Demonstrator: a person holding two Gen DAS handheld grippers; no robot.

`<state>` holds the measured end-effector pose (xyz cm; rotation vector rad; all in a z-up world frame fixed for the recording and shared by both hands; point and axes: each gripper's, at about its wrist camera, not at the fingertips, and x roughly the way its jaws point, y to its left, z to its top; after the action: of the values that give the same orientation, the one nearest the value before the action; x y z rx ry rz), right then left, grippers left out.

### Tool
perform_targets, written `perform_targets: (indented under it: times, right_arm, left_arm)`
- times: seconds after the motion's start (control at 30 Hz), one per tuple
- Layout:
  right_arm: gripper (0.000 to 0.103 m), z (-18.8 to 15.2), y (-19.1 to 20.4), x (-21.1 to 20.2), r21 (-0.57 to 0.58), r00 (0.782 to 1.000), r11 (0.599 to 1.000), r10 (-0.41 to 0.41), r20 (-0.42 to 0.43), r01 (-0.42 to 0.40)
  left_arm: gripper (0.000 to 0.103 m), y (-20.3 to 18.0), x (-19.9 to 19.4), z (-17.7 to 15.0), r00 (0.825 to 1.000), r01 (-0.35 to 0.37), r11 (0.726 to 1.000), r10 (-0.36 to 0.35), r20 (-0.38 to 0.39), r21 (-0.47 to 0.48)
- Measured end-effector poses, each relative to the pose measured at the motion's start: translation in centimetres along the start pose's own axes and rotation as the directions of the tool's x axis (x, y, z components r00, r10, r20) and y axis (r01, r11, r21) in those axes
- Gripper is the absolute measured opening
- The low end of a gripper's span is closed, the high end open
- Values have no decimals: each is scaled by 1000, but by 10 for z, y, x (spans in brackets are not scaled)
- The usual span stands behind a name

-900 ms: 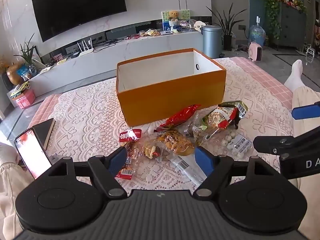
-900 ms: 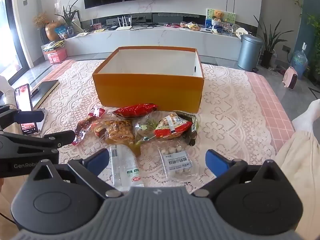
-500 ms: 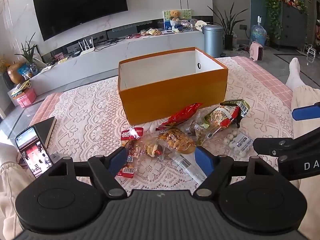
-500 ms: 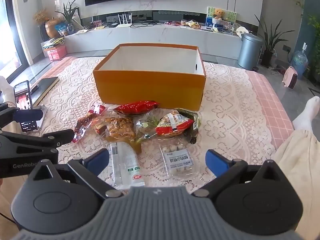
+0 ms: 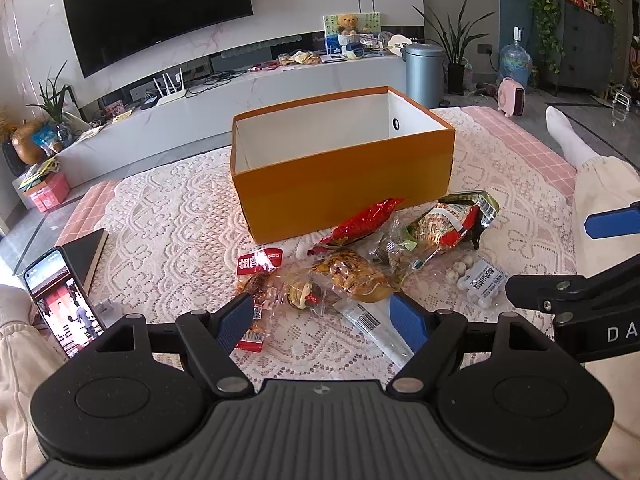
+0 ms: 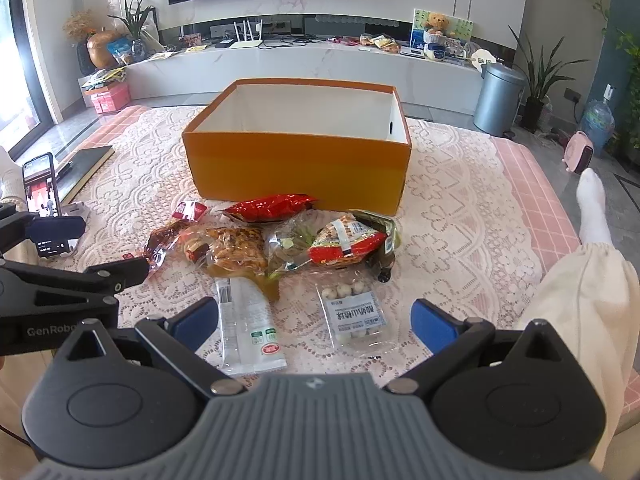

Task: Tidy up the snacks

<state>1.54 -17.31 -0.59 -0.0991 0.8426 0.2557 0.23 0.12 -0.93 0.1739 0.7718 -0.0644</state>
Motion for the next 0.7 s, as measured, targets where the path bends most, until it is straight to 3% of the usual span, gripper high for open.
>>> perform_targets:
  times: [0.7]
  right_arm:
    - [99, -3, 3, 4, -7, 1000, 1000, 0, -14, 0]
  left_arm:
    - [91, 0, 0, 0, 1000, 0, 1000, 0, -7, -5]
